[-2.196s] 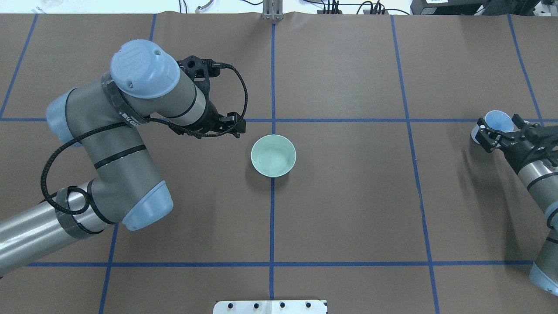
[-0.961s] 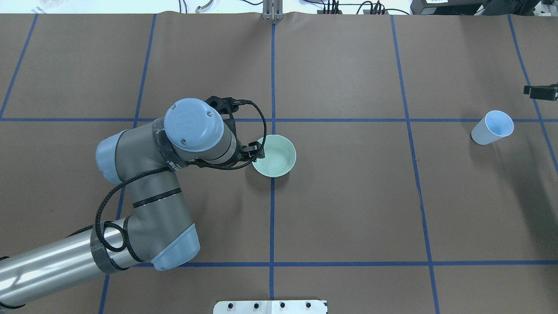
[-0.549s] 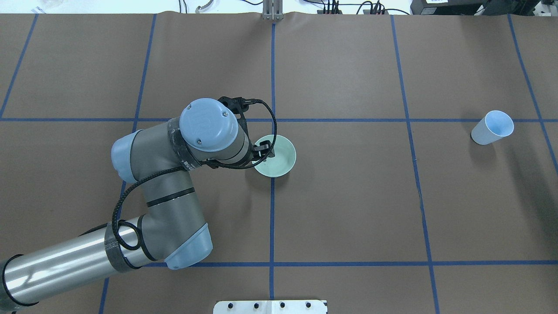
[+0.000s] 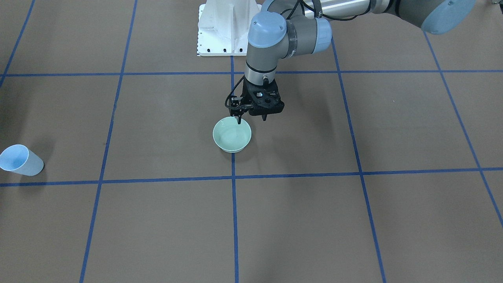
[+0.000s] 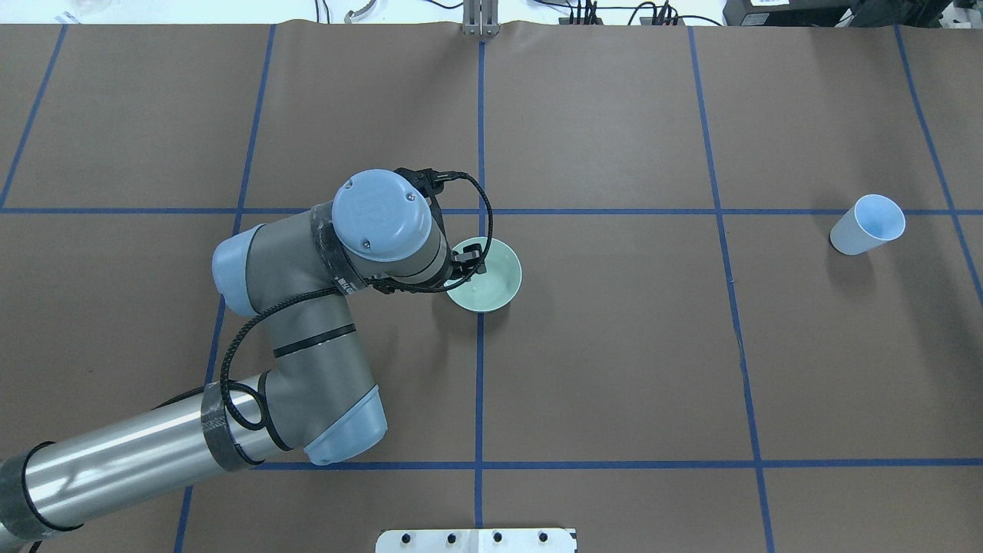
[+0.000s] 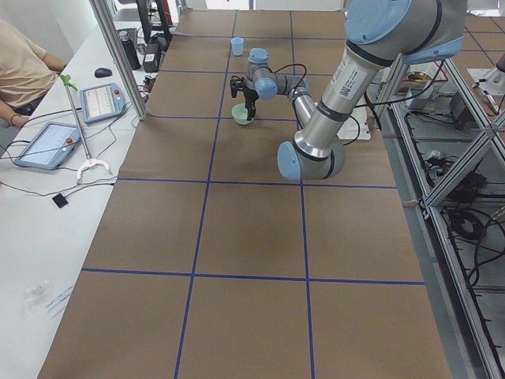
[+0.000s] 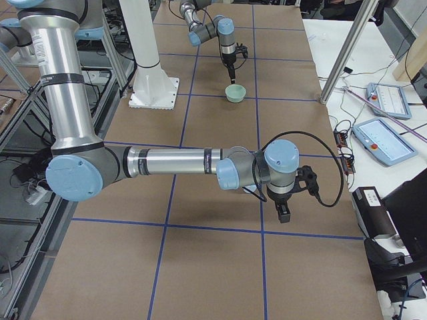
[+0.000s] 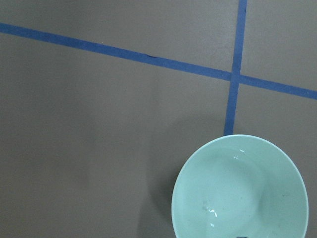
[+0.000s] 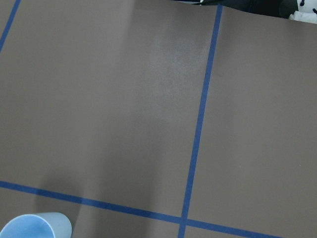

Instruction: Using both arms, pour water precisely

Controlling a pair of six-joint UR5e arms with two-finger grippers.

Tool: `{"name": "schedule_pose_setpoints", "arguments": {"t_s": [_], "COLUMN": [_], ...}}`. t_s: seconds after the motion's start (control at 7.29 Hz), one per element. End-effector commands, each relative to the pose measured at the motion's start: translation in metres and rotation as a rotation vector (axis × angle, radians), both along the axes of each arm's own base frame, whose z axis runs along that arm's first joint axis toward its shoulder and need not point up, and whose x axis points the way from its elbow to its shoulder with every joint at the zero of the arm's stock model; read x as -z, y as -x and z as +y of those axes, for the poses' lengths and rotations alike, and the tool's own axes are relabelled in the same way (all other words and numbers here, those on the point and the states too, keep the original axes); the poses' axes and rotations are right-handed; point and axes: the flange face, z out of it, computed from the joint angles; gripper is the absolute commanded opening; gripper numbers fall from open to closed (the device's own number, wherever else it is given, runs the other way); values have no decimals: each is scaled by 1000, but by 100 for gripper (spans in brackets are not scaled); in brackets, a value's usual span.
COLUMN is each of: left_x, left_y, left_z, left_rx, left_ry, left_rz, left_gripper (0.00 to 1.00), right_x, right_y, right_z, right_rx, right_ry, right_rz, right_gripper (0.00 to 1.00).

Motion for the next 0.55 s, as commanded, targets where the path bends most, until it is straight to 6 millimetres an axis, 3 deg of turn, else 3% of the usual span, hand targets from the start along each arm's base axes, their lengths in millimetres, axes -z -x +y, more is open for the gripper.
{"name": "schedule_pose_setpoints", "arguments": {"t_s": [0.0, 0.27, 0.41], "left_x": [-19, -23, -22], "left_y": [-14, -16, -19], "left_z": [-14, -27, -27], "left_rx": [8, 21, 19], "left_ry": [-1, -7, -6], "left_rz": [1, 10, 9], "left_gripper": [71, 65, 56], "right_x": [-37, -42, -45], "right_y": [-4, -8, -8], "right_z": [29, 36, 38], "right_rx": [47, 40, 41], "right_ry": [42, 46, 50], "right_rz": [15, 17, 19], "right_gripper": [99, 99, 99]}}
